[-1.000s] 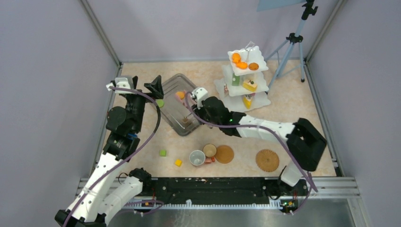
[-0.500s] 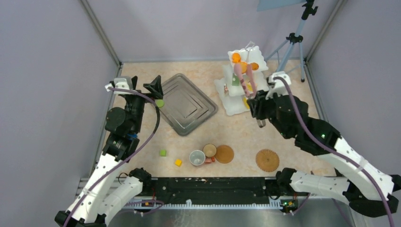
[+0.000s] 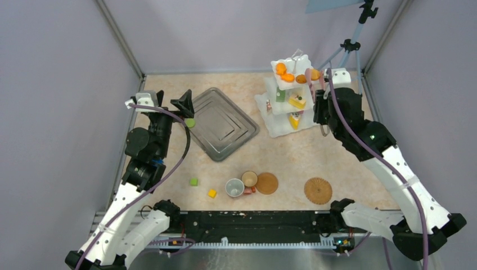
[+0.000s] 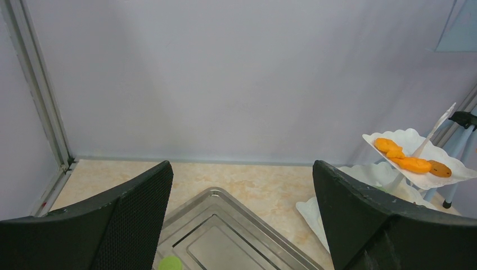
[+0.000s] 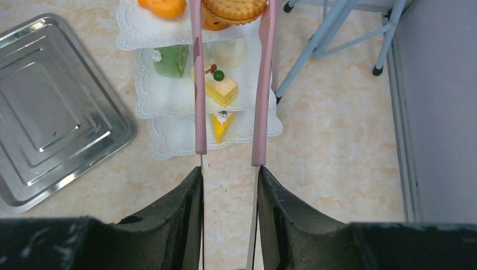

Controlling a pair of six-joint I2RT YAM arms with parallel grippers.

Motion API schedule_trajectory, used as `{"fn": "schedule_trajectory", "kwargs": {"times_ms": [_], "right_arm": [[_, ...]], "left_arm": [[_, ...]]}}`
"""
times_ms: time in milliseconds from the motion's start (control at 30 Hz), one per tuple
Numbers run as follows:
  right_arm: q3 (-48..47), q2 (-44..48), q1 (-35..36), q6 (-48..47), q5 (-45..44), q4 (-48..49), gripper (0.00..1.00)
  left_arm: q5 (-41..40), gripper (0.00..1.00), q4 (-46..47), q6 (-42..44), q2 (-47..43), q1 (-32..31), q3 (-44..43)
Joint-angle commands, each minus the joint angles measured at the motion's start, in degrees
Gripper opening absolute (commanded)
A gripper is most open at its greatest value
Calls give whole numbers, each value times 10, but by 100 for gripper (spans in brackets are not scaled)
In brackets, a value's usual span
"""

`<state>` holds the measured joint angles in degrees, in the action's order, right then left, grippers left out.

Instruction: Serve the afternoon tea

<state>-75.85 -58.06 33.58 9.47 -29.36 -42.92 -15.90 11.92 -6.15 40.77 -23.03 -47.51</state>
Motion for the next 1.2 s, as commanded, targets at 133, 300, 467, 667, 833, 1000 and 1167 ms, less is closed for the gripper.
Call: {"fn": "schedule_trajectory", "kwargs": {"times_ms": [133, 300, 467, 667, 833, 1000, 1167], "right_arm": [[-43, -60, -84, -34, 124, 80, 10], [-46, -82, -105, -42, 147, 96, 11], [-57, -105, -120, -50, 160, 98, 17], [-64, -116, -123, -54, 158, 93, 31], [-63, -111, -123, -53, 148, 93, 37], [-60, -106, -123, -54, 144, 94, 42], [-59, -102, -123, -55, 141, 96, 43]], "left_arm": [[1, 99, 16, -6, -3, -1, -15], [-1, 99, 16, -6, -4, -1, -16], [1, 99, 16, -6, -4, -1, -15], [2, 99, 16, -6, -1, -1, -17], [4, 99, 15, -6, 1, -1, -16], [3, 99, 15, -6, 1, -1, -17], [3, 99, 15, -6, 1, -1, -16]]}}
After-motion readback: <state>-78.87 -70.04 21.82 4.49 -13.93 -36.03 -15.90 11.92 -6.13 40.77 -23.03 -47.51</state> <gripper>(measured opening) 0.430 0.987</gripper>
